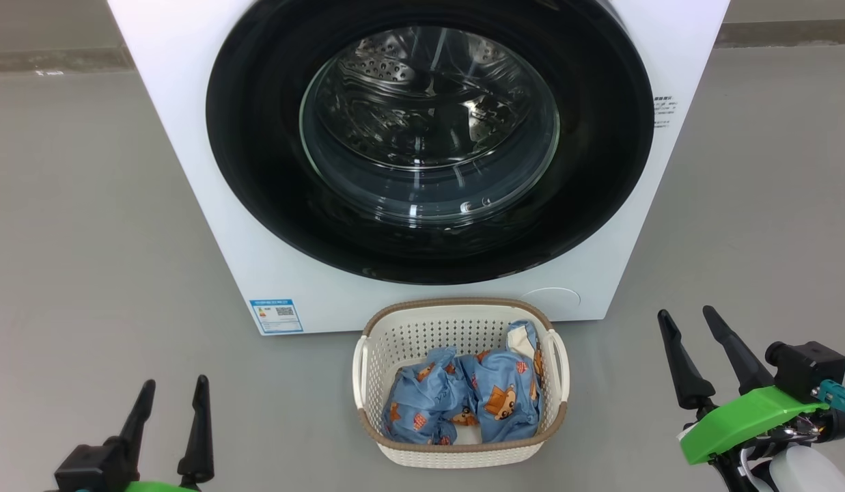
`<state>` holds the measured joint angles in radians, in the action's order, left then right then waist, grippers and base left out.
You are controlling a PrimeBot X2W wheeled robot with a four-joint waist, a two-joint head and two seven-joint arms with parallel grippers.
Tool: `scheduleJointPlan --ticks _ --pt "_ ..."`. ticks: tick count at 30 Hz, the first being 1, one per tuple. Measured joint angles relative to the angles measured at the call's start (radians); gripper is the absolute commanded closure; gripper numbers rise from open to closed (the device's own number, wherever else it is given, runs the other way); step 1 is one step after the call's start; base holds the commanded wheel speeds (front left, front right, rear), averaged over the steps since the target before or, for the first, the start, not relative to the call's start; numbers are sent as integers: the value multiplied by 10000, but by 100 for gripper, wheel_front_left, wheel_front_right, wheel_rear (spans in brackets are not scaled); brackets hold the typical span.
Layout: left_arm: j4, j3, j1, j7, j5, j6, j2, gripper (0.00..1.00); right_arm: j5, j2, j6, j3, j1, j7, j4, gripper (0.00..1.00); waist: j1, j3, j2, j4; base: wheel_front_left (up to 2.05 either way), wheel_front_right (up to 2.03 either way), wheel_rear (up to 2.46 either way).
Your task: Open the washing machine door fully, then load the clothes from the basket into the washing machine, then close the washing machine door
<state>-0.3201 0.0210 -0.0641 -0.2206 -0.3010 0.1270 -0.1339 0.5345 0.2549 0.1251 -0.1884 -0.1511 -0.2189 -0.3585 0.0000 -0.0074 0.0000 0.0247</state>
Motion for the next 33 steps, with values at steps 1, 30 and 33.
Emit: scheduleJointPlan --ticks 1,30,33 --pt "-2 8 -4 -15 92 0 -17 0 -63 12 0 -15 0 -33 0 0 0 -5 0 4 0 0 0" --pt "-165 4 -22 -305 1555 -48 -213 0 -1049 94 2 79 -4 -305 48 0 1 7 1 -129 10 10 -20" --pt "-190 2 -54 -305 1624 -48 -213 0 -1049 69 2 86 -4 -305 67 0 0 51 0 -120 76 76 -153"
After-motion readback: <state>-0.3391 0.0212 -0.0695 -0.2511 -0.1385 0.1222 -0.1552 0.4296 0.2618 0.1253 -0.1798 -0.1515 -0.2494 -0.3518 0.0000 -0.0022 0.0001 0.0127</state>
